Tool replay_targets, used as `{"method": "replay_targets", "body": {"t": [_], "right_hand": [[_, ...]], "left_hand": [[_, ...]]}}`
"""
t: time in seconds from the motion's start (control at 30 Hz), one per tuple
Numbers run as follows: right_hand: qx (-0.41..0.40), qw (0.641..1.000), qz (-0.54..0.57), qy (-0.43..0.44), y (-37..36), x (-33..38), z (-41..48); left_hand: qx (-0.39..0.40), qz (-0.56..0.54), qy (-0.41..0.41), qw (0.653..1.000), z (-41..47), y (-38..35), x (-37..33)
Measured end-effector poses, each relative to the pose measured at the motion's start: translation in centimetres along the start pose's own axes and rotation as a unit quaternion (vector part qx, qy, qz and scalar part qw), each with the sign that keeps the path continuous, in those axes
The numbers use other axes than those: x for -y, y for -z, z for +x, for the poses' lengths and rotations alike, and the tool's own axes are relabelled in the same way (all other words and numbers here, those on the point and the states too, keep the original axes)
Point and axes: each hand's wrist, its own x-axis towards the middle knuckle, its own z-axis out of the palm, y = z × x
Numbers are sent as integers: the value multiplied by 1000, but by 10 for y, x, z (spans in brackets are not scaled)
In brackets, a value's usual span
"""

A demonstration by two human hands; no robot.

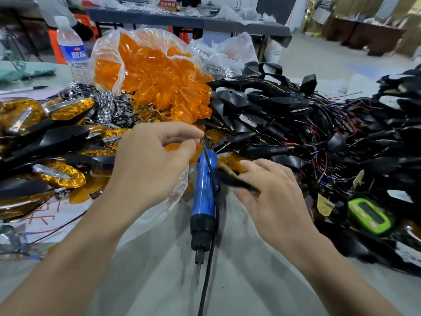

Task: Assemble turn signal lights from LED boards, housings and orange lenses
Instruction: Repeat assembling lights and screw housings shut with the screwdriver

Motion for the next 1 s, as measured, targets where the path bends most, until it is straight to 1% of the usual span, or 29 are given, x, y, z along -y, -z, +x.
{"method": "replay_targets", "body": {"t": [0.03,0.07,0.13,0.17,0.2,0.27,0.3,0.33,0.4,0.47,0.5,0.53,0.57,0.63,0.67,0.7,0.73,0.77,0.8,0.87,0.93,1.0], "right_hand": [[-56,997,58,-15,1,10,4],[-92,991,99,-19,3,21,9],[-103,985,135,3,7,46,23],[-102,987,125,9,6,58,31],[-103,990,95,12,6,69,39],[-97,994,36,26,0,84,53],[-81,996,33,34,-5,89,57],[-56,996,56,40,-9,92,59],[-34,984,173,15,-13,94,62],[-58,961,271,-15,-13,94,63],[-68,953,296,-15,-12,94,64],[-61,951,302,-10,-13,95,66],[-36,960,279,-9,-12,94,69],[49,987,152,-12,-10,90,74],[101,990,95,-16,-8,85,76],[149,985,88,-21,-7,78,78],[191,973,130,-28,-6,71,80],[223,955,192,-38,-4,63,81],[243,936,250,-46,-2,56,82],[290,897,332,-41,3,46,83],[380,842,383,-17,6,43,83],[452,773,444,-12,5,44,84]], "left_hand": [[6,8,-4,1000,-1,-1,0],[19,2,-7,1000,-2,-4,-1],[65,-81,20,994,-4,-9,-4],[78,-133,48,987,-4,-12,-5],[75,-169,75,980,-2,-14,-5],[41,-188,117,974,3,-15,-1],[25,-197,138,970,7,-13,3],[11,-216,161,963,10,-10,6],[-16,-272,211,939,15,-4,15],[-67,-302,259,915,19,0,23],[-92,-311,275,905,21,1,27],[-111,-331,283,893,23,0,29],[-127,-363,285,878,26,1,31],[-178,-436,285,835,35,6,35],[-205,-465,283,814,41,11,38],[-223,-484,281,798,46,16,43],[-228,-494,281,790,51,21,47],[-219,-489,285,795,54,26,52],[-199,-468,291,810,55,29,57],[-146,-414,303,846,53,31,63],[-108,-383,305,865,50,27,64],[-86,-368,297,877,47,22,64]]}}
